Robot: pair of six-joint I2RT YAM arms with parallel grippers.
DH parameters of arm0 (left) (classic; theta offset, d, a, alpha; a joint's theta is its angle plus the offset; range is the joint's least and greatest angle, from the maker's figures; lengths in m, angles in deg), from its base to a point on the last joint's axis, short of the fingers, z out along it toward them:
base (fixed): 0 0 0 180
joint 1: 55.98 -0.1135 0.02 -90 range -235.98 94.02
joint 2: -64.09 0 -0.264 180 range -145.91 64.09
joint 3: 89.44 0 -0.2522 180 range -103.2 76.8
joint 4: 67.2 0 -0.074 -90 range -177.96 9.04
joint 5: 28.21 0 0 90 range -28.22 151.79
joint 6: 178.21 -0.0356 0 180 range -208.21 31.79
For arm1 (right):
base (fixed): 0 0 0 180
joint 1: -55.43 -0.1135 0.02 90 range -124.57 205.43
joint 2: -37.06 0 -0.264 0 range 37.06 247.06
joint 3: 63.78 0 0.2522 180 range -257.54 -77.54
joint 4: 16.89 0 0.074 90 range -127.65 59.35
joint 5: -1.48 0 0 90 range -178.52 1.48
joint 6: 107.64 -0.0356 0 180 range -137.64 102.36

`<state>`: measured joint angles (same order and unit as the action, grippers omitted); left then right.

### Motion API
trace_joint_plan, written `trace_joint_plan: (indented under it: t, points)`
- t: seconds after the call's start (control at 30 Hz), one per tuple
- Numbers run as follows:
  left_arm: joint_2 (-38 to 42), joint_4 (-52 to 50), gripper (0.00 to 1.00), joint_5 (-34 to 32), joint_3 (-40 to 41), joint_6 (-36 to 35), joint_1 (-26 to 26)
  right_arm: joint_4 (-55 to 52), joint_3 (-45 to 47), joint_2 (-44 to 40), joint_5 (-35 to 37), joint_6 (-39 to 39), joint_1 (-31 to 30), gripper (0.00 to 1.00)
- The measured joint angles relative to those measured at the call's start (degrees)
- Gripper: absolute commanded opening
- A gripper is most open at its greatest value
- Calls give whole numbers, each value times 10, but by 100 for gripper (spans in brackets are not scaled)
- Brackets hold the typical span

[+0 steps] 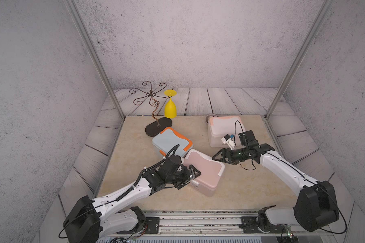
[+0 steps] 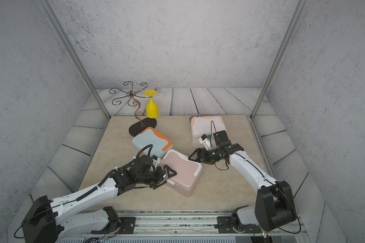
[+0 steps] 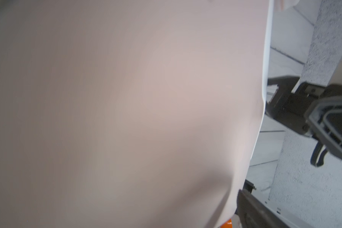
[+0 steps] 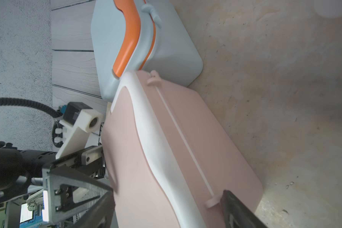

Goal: Open first aid kits and take out gauze
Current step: Adjust the first aid kit at the center of the board.

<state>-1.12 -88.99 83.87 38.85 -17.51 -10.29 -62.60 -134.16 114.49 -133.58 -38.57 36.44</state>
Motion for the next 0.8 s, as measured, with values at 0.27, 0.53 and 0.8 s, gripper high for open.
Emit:
trace_joint_plan:
  t: [0.27,0.53,0.8]
  points:
    - [-98,-16,93,36,-82,-94,-99,7,31,-27,16,-12,-23,83]
    - [-207,-9,93,112,-167,-172,-145,4,47,-27,29,-39,-61,81]
    - [-170,7,96,155,-138,-188,-148,-48,8,-28,114,-47,-70,89]
